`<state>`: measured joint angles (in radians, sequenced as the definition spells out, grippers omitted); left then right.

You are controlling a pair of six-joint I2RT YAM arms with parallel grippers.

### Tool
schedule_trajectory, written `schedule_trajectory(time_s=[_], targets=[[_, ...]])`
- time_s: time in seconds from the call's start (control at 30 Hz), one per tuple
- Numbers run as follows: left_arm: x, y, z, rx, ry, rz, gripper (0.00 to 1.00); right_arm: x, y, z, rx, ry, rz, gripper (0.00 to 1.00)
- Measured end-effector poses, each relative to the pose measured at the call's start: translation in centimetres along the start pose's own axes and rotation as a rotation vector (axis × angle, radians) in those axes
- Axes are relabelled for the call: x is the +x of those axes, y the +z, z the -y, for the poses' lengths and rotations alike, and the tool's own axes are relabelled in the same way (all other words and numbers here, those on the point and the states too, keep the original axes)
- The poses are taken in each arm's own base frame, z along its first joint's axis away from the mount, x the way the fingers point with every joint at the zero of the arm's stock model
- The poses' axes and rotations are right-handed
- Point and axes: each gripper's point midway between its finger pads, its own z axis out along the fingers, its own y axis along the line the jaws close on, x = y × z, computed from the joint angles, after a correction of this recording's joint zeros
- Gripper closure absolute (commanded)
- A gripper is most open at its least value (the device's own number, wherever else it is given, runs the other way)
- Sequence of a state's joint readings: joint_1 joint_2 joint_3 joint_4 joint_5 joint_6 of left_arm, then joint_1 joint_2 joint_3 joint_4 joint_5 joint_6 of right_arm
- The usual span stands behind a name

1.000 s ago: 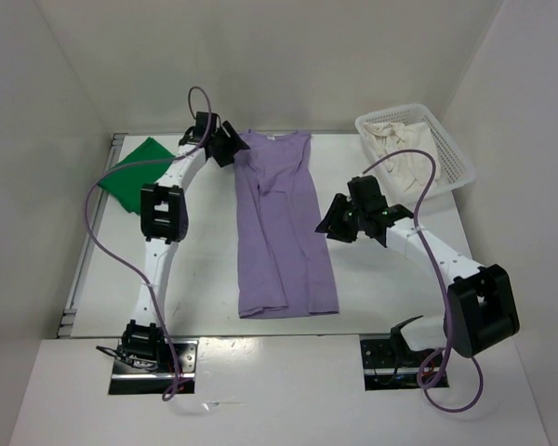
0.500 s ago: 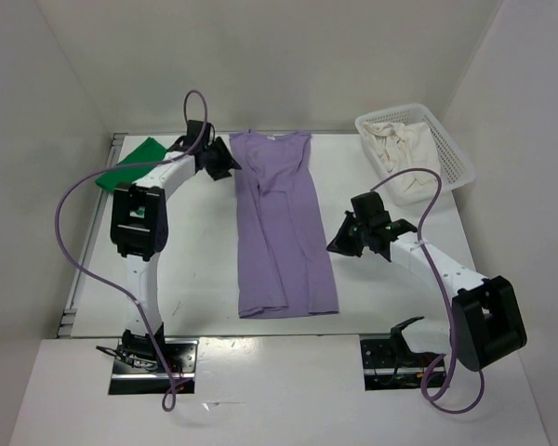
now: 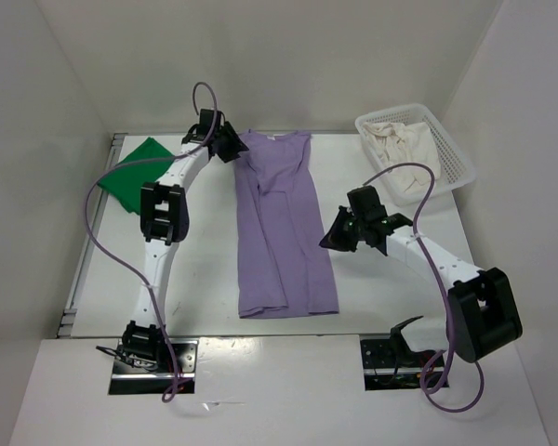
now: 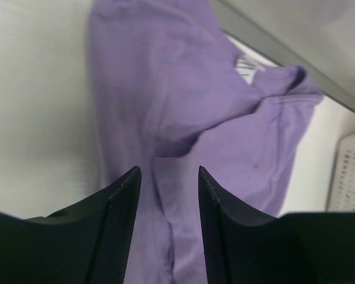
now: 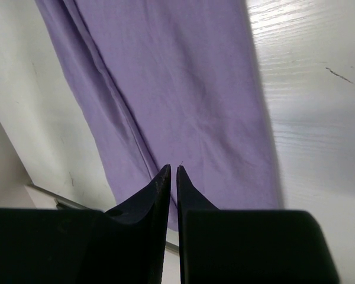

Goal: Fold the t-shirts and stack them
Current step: Rotate the tshirt 90 degrees

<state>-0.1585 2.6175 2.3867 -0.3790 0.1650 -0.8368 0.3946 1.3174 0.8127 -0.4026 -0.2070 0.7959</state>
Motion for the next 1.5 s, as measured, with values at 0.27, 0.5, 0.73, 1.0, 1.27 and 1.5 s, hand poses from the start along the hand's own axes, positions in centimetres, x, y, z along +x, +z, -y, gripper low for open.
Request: schedule_trajectory(time_s=[0.27,0.5,0.73,1.0,1.27,1.5], targets=[[1.5,1.8,-2.0,-0.042,0.012,-0.028,0.46,0.0,0.2,-0.7,-0.024,-0.014,-0.020,0.87],[1.6,1.7,0.4,0.003,0.044,-0.014,0.46,0.2,0.2,-0.8,-0.033,-0.032,-0.033,0.87],[2.6,1.8,1.5,0.018,0.058,-0.027,0.49,0.4,0.1,-0.8,-0.039,-0.037,-0.040,0.87],[2.4,1.8,1.3,0.007,0.051,-0.016,0.95,0.5,0.1,-0.9,-0.045,-0.039,-0.047,0.87],[1.3,1.3,0.9,-0.026,0.055,0.009,1.00,0.5,0.1,-0.9,-0.047,-0.039,-0.048,0.87],[-1.0,0.8,-0.1,-0.030,0.061,0.045,0.67,0.5,0.1,-0.9,-0.047,-0.040,-0.048,0.83]])
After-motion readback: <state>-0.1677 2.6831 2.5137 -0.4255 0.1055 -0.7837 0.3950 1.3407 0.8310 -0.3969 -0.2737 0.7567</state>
